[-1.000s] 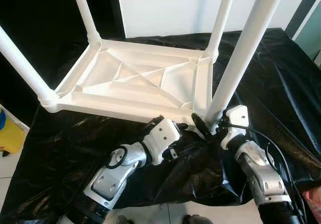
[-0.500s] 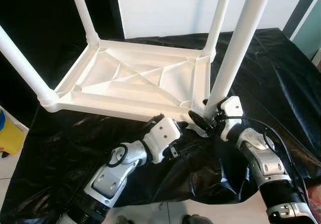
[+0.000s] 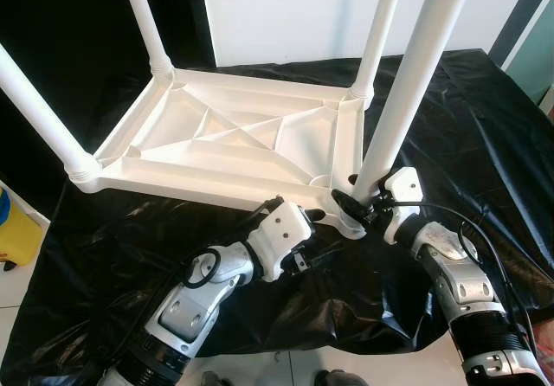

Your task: Building children table

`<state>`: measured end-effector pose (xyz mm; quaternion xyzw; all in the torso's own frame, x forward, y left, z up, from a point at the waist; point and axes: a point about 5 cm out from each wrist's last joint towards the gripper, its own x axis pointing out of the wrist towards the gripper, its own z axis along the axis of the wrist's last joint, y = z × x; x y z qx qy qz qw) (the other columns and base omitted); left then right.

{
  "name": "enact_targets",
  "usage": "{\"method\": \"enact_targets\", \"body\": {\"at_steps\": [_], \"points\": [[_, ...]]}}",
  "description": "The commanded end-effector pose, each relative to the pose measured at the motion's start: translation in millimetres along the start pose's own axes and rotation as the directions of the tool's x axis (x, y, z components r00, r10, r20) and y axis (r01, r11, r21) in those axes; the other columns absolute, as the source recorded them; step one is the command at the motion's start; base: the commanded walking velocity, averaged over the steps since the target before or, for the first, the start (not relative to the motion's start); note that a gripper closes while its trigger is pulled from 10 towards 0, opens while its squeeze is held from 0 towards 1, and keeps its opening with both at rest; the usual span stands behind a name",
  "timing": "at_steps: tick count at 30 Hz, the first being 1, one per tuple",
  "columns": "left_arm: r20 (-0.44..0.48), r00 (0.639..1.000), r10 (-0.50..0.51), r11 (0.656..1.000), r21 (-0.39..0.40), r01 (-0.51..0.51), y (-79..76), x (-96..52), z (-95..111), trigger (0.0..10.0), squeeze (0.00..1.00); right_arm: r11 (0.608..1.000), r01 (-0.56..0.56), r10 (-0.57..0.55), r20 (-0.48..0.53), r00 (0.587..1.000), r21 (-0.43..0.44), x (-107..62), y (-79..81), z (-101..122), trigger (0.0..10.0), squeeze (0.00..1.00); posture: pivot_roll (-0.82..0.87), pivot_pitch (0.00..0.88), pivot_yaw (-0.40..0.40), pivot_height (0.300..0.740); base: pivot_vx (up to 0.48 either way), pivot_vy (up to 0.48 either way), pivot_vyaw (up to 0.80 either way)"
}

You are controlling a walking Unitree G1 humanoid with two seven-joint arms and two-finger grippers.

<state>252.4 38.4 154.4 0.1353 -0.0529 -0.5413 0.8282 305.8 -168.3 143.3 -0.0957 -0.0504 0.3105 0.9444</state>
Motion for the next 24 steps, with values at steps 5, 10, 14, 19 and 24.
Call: {"method": "enact_targets", "body": {"at_steps": [5,10,14,19,24], "points": [[-0.015,1.000,-0.020,1.000,0.001,0.020,-3.1,1.2,-4,10.0,0.00,0.988,0.151,-0.151,-0.016,0.988,0.016,-3.8,4.9,-5,10.0,0.00,-0.13,0.100,0.020,0.740,0.000,0.000,0.00],[-0.016,1.000,-0.022,1.000,-0.001,0.022,-4.3,1.0,-5,10.0,0.00,0.965,0.261,-0.261,-0.027,0.965,0.009,-5.5,8.2,-6,10.0,0.00,-0.13,0.104,0.016,0.740,0.000,0.000,0.00],[-0.020,0.999,-0.027,1.000,-0.003,0.027,-6.5,0.4,-6,10.0,0.00,0.907,0.420,-0.417,-0.055,0.907,0.045,-8.2,18.3,-11,10.0,0.00,-0.13,0.105,0.018,0.740,0.000,0.000,0.00],[-0.020,0.999,-0.031,1.000,-0.004,0.031,-7.0,-0.1,-6,10.0,0.00,0.845,0.534,-0.529,-0.101,0.843,0.028,-9.6,26.2,-16,10.0,0.00,-0.12,0.104,0.018,0.740,0.000,0.000,0.00],[-0.020,0.999,-0.031,1.000,-0.004,0.031,-7.2,-0.4,-6,10.0,0.00,0.790,0.611,-0.601,-0.139,0.787,0.044,-6.6,37.6,-18,10.0,0.00,-0.12,0.101,0.011,0.740,0.000,0.000,0.00]]}}
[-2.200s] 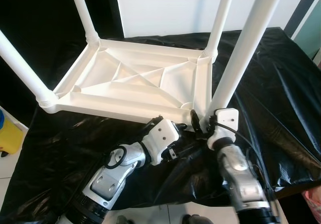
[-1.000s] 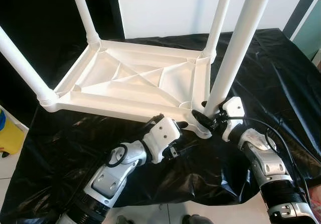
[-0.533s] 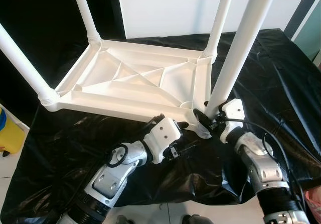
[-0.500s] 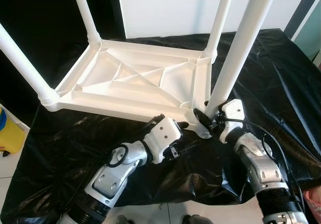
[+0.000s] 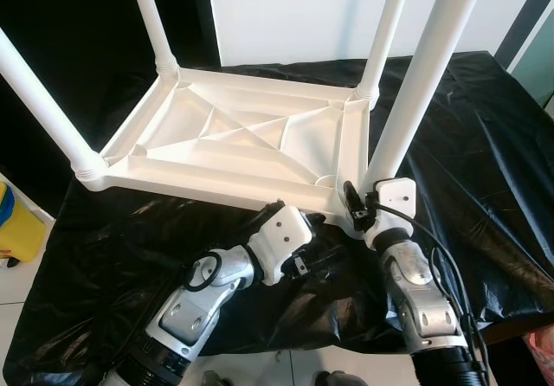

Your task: Building children table

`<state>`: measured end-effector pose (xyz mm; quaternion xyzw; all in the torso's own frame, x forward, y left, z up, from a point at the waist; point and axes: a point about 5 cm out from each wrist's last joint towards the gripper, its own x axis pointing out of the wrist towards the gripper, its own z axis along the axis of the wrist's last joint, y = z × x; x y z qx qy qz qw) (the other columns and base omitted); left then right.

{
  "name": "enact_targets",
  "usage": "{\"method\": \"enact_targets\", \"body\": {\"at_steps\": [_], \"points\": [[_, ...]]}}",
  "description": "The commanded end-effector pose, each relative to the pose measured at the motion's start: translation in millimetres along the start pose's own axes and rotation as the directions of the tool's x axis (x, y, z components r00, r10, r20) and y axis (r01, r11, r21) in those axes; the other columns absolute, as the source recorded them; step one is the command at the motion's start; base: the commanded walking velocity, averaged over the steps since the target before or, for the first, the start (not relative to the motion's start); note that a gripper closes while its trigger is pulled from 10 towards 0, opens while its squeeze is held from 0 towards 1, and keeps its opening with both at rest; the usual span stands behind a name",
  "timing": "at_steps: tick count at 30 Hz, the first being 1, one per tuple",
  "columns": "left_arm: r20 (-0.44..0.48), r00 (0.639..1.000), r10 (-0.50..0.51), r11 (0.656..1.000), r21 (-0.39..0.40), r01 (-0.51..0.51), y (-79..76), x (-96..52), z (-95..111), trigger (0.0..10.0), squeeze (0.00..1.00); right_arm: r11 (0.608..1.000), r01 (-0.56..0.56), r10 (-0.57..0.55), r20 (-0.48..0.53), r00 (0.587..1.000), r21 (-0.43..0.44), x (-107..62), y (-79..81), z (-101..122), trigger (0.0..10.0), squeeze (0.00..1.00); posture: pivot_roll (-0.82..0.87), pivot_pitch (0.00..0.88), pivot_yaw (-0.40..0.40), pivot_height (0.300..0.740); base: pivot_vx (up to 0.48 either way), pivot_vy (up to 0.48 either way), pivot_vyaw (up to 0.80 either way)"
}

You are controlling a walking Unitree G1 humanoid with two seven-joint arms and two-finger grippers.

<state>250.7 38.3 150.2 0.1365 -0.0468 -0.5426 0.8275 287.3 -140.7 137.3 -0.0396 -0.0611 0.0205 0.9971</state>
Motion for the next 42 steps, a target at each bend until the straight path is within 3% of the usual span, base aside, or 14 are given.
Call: {"method": "enact_targets", "body": {"at_steps": [1,6,12,13,17,24,25,29,30,35,36,38,39,42], "points": [[-0.009,1.000,-0.025,1.000,0.002,0.025,-4.7,0.0,-2,10.0,0.00,0.995,0.096,-0.097,-0.127,0.987,-0.010,-10.3,5.7,-21,10.0,0.00,-0.11,0.100,0.008,0.740,0.000,0.000,0.00],[-0.009,1.000,-0.020,1.000,0.001,0.020,-5.0,-0.2,-3,10.0,0.00,0.996,0.093,-0.089,-0.146,0.985,0.016,-13.2,27.1,-20,10.0,0.00,-0.11,0.099,0.007,0.740,0.000,0.000,0.00],[-0.007,1.000,-0.019,1.000,0.003,0.019,-4.7,0.6,-2,10.0,0.00,0.989,0.148,-0.145,-0.126,0.981,0.015,-10.6,17.4,-15,10.0,0.00,-0.12,0.092,0.005,0.740,0.000,0.000,0.00],[-0.005,1.000,-0.019,1.000,0.004,0.019,-4.0,1.5,-2,10.0,0.00,0.991,0.128,-0.123,-0.115,0.986,0.037,-10.5,16.1,-13,10.0,1.00,-0.12,0.090,0.004,0.740,0.000,0.000,0.00],[-0.005,1.000,-0.018,1.000,0.005,0.018,-3.8,1.7,-2,10.0,0.00,0.992,0.123,-0.119,-0.101,0.988,0.039,-10.4,15.8,-11,10.0,1.00,-0.12,0.089,0.004,0.740,0.000,0.000,0.00],[-0.012,1.000,0.006,1.000,0.009,-0.006,2.2,-2.1,-3,10.0,0.00,0.992,0.115,-0.114,-0.029,0.993,0.041,-10.4,0.8,-1,10.0,1.00,-0.12,0.093,0.000,0.740,0.000,0.000,0.00],[-0.014,1.000,0.011,1.000,0.011,-0.011,3.5,-2.8,-3,10.0,0.00,0.992,0.117,-0.116,-0.023,0.993,0.041,-11.3,-1.7,-1,10.0,0.67,-0.12,0.094,-0.001,0.740,0.000,0.000,0.00],[-0.026,0.999,0.036,0.999,0.019,-0.035,9.8,-7.1,-4,10.0,0.00,0.994,0.107,-0.108,0.038,0.993,0.031,-21.0,-8.8,3,10.0,0.71,-0.11,0.100,-0.003,0.740,0.000,0.000,0.00],[-0.030,0.998,0.046,0.999,0.024,-0.046,12.8,-9.2,-5,10.0,0.00,0.995,0.096,-0.097,0.047,0.994,0.032,-24.9,-9.6,4,10.0,1.00,-0.11,0.101,-0.003,0.740,0.000,0.000,0.00],[-0.051,0.994,0.097,0.994,0.047,-0.094,28.1,-18.0,-7,10.0,0.00,1.000,0.024,-0.025,0.068,0.997,0.013,-38.5,-8.4,5,10.0,1.00,-0.12,0.112,0.003,0.740,0.000,0.000,0.00],[-0.063,0.990,0.125,0.991,0.061,-0.121,37.6,-22.9,-8,10.0,0.00,1.000,-0.010,0.011,0.072,0.997,-0.006,-44.5,-8.3,5,10.0,0.39,-0.12,0.116,0.007,0.740,0.000,0.000,0.00],[-0.070,0.987,0.143,0.988,0.070,-0.138,43.9,-26.2,-8,10.0,0.00,0.999,-0.033,0.034,0.073,0.997,-0.018,-48.3,-8.4,5,10.0,0.39,-0.12,0.116,0.007,0.740,0.000,0.000,0.00],[-0.076,0.984,0.163,0.984,0.083,-0.157,51.0,-30.1,-8,10.0,0.00,0.999,-0.045,0.047,0.069,0.997,-0.030,-51.9,-9.5,4,10.0,0.00,-0.12,0.120,0.010,0.740,0.000,0.000,0.00],[-0.089,0.977,0.194,0.977,0.103,-0.185,61.9,-36.6,-8,10.0,0.00,0.996,-0.069,0.072,0.059,0.996,-0.049,-58.2,-11.1,1,10.0,0.00,-0.13,0.125,0.020,0.740,0.000,0.000,0.00]]}}
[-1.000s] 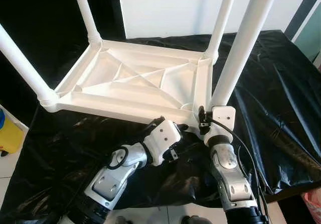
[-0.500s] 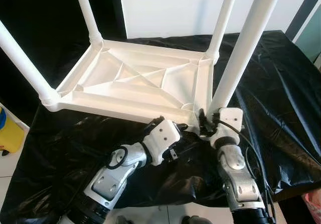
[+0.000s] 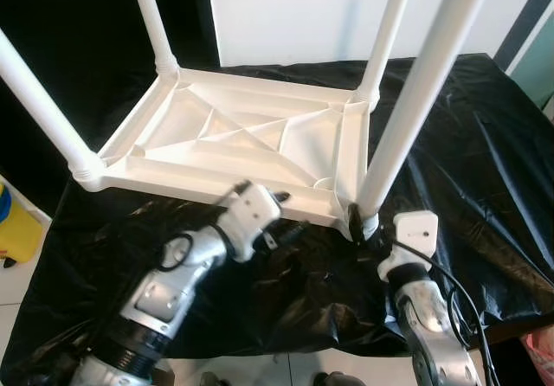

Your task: Building children table

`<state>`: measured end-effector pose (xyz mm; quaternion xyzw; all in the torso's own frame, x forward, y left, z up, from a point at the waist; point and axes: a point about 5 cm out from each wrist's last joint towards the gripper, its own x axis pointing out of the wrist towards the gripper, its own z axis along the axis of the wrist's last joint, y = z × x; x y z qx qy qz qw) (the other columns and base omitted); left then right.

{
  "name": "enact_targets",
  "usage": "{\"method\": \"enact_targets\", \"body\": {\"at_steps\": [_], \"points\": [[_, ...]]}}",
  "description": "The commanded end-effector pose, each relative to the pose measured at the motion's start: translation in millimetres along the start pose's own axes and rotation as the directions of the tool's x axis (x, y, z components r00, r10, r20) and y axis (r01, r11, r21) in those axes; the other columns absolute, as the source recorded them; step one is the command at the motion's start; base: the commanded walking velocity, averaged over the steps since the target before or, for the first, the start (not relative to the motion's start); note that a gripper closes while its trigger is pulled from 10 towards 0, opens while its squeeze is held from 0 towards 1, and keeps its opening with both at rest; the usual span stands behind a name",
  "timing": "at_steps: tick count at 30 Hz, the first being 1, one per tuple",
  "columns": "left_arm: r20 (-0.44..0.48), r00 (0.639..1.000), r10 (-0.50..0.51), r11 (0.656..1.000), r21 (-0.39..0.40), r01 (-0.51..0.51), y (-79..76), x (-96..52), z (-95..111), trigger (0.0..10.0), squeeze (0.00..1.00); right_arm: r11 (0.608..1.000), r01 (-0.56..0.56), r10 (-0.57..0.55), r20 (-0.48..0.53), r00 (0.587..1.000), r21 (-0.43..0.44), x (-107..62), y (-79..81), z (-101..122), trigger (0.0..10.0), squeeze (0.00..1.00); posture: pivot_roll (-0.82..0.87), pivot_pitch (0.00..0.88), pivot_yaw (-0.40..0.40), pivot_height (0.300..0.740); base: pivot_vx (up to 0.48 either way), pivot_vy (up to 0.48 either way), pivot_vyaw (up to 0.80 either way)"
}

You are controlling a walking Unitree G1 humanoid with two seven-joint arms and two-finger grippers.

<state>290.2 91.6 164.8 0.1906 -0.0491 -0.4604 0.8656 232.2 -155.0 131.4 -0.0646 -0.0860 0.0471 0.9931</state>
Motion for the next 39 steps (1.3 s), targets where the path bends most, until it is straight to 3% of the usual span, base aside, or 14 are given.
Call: {"method": "enact_targets", "body": {"at_steps": [1,2,4,13,15,16,17,18,20,22,27,32,36,39], "points": [[-0.029,0.999,0.036,0.999,0.018,-0.035,10.6,-5.7,-6,10.0,0.00,0.999,-0.032,0.032,-0.003,0.999,-0.009,-8.6,-0.5,-3,10.0,0.00,-0.13,0.127,0.024,0.740,0.000,0.000,0.00],[-0.029,0.999,0.036,0.999,0.018,-0.035,10.6,-5.7,-6,10.0,0.00,0.999,-0.032,0.032,-0.003,0.999,-0.009,-8.6,-0.5,-3,10.0,0.00,-0.13,0.127,0.024,0.740,0.000,0.000,0.00],[-0.052,0.996,0.074,0.996,0.044,-0.072,26.3,-13.1,-7,10.0,0.00,0.998,-0.065,0.064,-0.034,0.997,-0.016,-19.0,-1.3,-9,10.0,0.00,-0.13,0.130,0.033,0.740,0.000,0.000,0.00],[-0.069,0.990,0.125,0.990,0.074,-0.120,41.1,-19.2,-9,10.0,0.00,0.983,-0.182,0.182,-0.055,0.982,0.019,-24.3,7.0,-12,10.0,0.00,-0.13,0.136,0.048,0.740,0.000,0.000,0.00],[-0.080,0.982,0.170,0.982,0.096,-0.162,50.8,-22.4,-10,10.0,0.00,0.950,-0.303,0.308,-0.064,0.949,0.074,-26.7,21.5,-12,10.0,0.00,-0.13,0.137,0.051,0.740,0.000,0.000,0.00],[-0.080,0.982,0.170,0.982,0.096,-0.162,50.8,-22.4,-10,10.0,0.00,0.950,-0.303,0.308,-0.064,0.949,0.074,-26.7,21.5,-12,10.0,0.00,-0.13,0.137,0.051,0.740,0.000,0.000,0.00],[-0.085,0.977,0.194,0.977,0.112,-0.184,56.1,-24.1,-11,10.0,0.00,0.923,-0.371,0.378,-0.061,0.924,0.100,-27.2,29.9,-12,10.0,0.00,-0.13,0.136,0.051,0.740,0.000,0.000,0.00],[-0.085,0.977,0.194,0.977,0.112,-0.184,56.1,-24.1,-11,10.0,0.00,0.923,-0.371,0.378,-0.061,0.924,0.100,-27.2,29.9,-12,10.0,0.00,-0.13,0.136,0.051,0.740,0.000,0.000,0.00],[-0.105,0.969,0.223,0.968,0.138,-0.208,63.4,-27.6,-14,10.0,0.00,0.879,-0.460,0.469,-0.045,0.882,0.126,-22.6,41.6,-10,10.0,0.00,-0.13,0.134,0.050,0.740,0.000,0.000,0.00],[-0.113,0.967,0.228,0.967,0.144,-0.211,65.1,-28.8,-16,10.0,0.00,0.869,-0.476,0.485,-0.038,0.874,0.134,-19.7,44.2,-9,10.0,0.00,-0.13,0.134,0.050,0.740,0.000,0.000,0.00],[-0.140,0.963,0.230,0.965,0.164,-0.207,66.2,-34.7,-21,10.0,0.00,0.869,-0.468,0.470,0.027,0.882,0.161,8.2,57.7,0,10.0,0.00,-0.11,0.127,0.035,0.740,0.000,0.000,0.00],[-0.145,0.963,0.228,0.964,0.171,-0.203,65.4,-35.7,-22,10.0,0.00,0.874,-0.456,0.455,0.042,0.889,0.168,13.3,59.6,2,10.0,0.00,-0.11,0.127,0.035,0.740,0.000,0.000,0.00],[-0.157,0.967,0.203,0.970,0.169,-0.176,55.9,-36.2,-27,10.0,0.00,0.938,-0.282,0.274,0.066,0.959,0.203,35.7,54.7,6,10.0,0.00,-0.10,0.129,0.025,0.740,0.000,0.000,0.00],[-0.158,0.968,0.196,0.971,0.167,-0.169,53.6,-35.3,-27,10.0,0.00,0.951,-0.232,0.225,0.055,0.973,0.205,38.3,51.5,5,10.0,0.00,-0.10,0.129,0.025,0.740,0.000,0.000,0.00]]}}
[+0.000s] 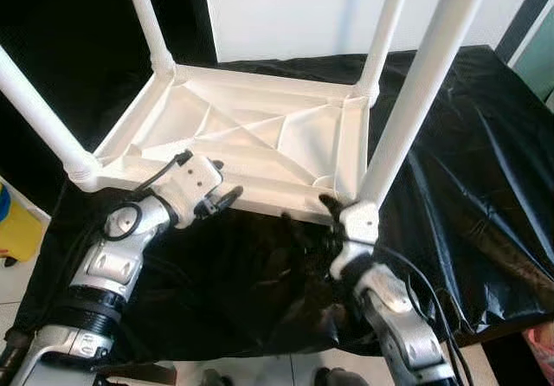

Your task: Building children table

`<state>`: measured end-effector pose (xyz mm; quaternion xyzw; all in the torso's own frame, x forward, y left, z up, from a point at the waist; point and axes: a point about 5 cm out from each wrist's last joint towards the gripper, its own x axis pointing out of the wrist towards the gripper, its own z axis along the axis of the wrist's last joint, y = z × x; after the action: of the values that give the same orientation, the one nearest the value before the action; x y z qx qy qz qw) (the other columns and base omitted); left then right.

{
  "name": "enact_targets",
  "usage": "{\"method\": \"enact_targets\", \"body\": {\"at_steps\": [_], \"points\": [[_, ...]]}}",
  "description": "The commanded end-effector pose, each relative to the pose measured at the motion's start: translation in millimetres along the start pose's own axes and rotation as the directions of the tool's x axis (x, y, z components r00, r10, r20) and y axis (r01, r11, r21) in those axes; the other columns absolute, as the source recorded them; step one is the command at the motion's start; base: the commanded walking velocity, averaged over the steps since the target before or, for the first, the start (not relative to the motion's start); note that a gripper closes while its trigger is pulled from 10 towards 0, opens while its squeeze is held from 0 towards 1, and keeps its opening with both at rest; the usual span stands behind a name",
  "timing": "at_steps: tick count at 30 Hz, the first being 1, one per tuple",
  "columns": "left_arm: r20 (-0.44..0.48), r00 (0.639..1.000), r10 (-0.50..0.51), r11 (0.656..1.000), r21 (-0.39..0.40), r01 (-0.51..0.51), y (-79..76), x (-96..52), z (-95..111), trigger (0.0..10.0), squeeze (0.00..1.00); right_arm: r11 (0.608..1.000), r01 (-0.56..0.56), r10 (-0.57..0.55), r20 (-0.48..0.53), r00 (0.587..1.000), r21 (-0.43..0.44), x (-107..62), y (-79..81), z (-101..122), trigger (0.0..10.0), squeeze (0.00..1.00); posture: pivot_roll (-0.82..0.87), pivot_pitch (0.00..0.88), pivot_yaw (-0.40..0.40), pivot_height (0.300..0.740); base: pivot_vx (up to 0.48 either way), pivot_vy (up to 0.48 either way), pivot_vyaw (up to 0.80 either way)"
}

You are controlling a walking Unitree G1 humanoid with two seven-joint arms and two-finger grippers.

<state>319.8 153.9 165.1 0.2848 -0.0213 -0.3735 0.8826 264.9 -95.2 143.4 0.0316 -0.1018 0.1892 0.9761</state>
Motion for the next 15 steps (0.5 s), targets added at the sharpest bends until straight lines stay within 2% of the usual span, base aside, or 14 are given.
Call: {"method": "enact_targets", "body": {"at_steps": [1,8,10,13,15], "points": [[-0.006,1.000,0.031,0.999,0.010,-0.031,-3.7,-0.1,-3,10.0,0.00,0.996,0.089,-0.089,-0.031,0.996,0.007,-2.5,-7.4,-9,10.0,0.00,-0.10,0.129,0.025,0.740,0.000,0.000,0.00],[0.002,1.000,0.006,1.000,0.010,-0.006,-10.8,3.9,-3,10.0,0.00,0.977,0.214,-0.214,-0.040,0.976,0.010,-0.5,-14.9,-14,10.0,0.00,-0.10,0.128,0.027,0.740,0.000,0.000,0.00],[0.011,1.000,-0.017,1.000,0.002,0.017,-16.7,6.5,-2,10.0,0.00,0.956,0.295,-0.294,-0.042,0.955,0.003,-0.7,-25.0,-16,10.0,0.00,-0.11,0.125,0.030,0.740,0.000,0.000,0.00],[0.016,1.000,-0.027,1.000,-0.001,0.027,-19.8,7.6,-1,10.0,0.00,0.942,0.335,-0.335,-0.039,0.941,-0.013,-1.2,-31.7,-17,10.0,0.00,-0.11,0.125,0.030,0.740,0.000,0.000,0.00],[0.027,0.998,-0.055,0.998,-0.004,0.055,-29.6,10.9,0,10.0,0.00,0.902,0.430,-0.432,-0.036,0.901,-0.045,-3.0,-51.0,-19,10.0,0.00,-0.11,0.125,0.029,0.740,0.000,0.000,0.00]]}}
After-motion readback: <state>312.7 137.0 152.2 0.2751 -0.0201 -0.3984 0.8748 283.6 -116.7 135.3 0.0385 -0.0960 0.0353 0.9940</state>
